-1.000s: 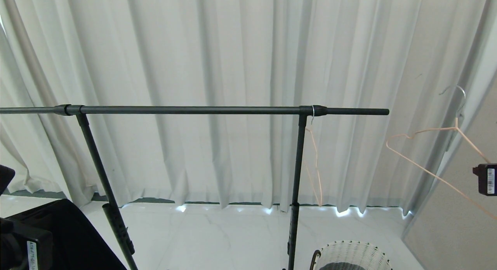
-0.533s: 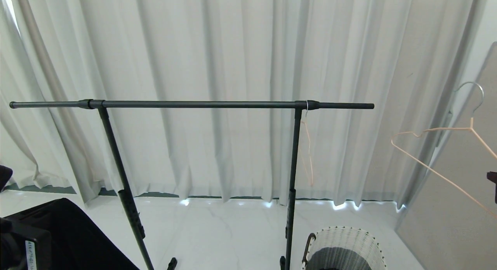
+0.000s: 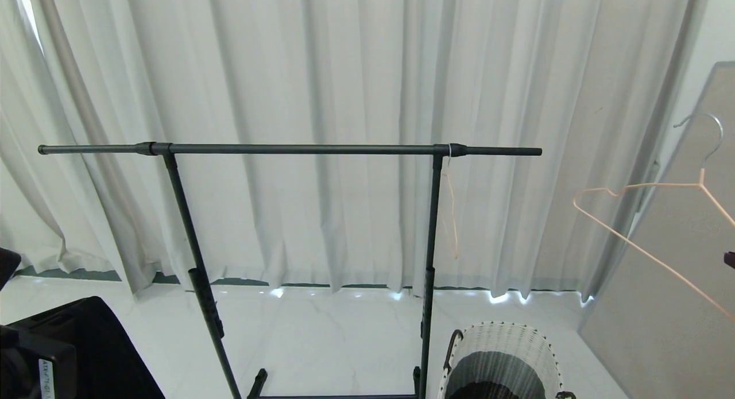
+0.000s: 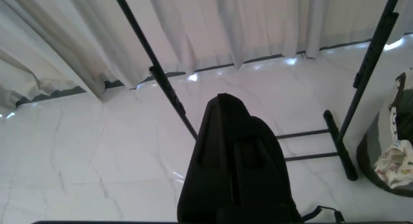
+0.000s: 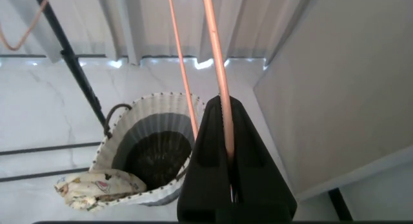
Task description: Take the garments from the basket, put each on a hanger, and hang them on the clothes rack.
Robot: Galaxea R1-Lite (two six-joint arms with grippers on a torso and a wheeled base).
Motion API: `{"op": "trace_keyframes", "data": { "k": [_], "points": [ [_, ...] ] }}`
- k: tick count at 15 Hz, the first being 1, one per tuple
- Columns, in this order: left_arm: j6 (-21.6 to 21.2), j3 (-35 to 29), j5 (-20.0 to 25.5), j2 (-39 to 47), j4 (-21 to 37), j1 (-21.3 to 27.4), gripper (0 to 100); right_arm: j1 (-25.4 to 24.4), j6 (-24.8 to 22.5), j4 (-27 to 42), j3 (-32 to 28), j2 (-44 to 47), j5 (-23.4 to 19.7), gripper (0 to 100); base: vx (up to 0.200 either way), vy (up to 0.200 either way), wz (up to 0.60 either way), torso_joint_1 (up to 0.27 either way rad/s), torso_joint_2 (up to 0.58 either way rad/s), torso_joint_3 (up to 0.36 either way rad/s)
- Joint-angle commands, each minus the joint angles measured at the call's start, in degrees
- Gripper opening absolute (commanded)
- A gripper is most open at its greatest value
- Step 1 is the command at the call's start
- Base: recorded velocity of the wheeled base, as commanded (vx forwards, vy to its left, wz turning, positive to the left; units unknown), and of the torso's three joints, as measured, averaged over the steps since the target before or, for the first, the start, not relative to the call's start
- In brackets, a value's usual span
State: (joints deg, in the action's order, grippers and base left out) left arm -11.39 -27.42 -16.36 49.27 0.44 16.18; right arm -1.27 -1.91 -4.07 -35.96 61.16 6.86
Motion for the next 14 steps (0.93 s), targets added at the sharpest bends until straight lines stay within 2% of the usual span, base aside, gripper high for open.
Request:
{"op": "trace_keyframes", "data": {
  "k": [1,3,8,9,14],
  "points": [
    [0.0,0.1,-0.1,-0.1,0.0,0.0,0,-1.5,0.0,-0.1,-0.2,-0.4,0.0,0,0.0,0.0,0.0,0.0,0.0,0.0],
    [0.0,0.1,-0.3,-0.1,0.0,-0.1,0,-2.5,0.1,-0.1,-0.2,-1.2,-0.3,0,0.0,0.0,0.0,0.0,0.0,0.0],
    [0.0,-0.7,-0.3,-0.1,0.0,-1.2,0,-4.3,0.2,-0.1,-0.2,-3.9,-1.4,0,0.0,0.2,0.0,0.003,0.01,0.002],
    [0.0,-0.7,-0.3,-0.2,0.0,-1.2,0,-4.3,0.2,-0.1,-0.2,-5.1,-3.3,0,0.0,0.2,0.0,0.012,0.0,-0.002],
    [-0.2,-0.7,-0.3,-0.2,0.0,-1.2,0,-4.3,0.2,0.0,-0.2,-7.8,-7.1,0,0.0,0.2,0.0,0.001,0.0,0.002]
  ]
}}
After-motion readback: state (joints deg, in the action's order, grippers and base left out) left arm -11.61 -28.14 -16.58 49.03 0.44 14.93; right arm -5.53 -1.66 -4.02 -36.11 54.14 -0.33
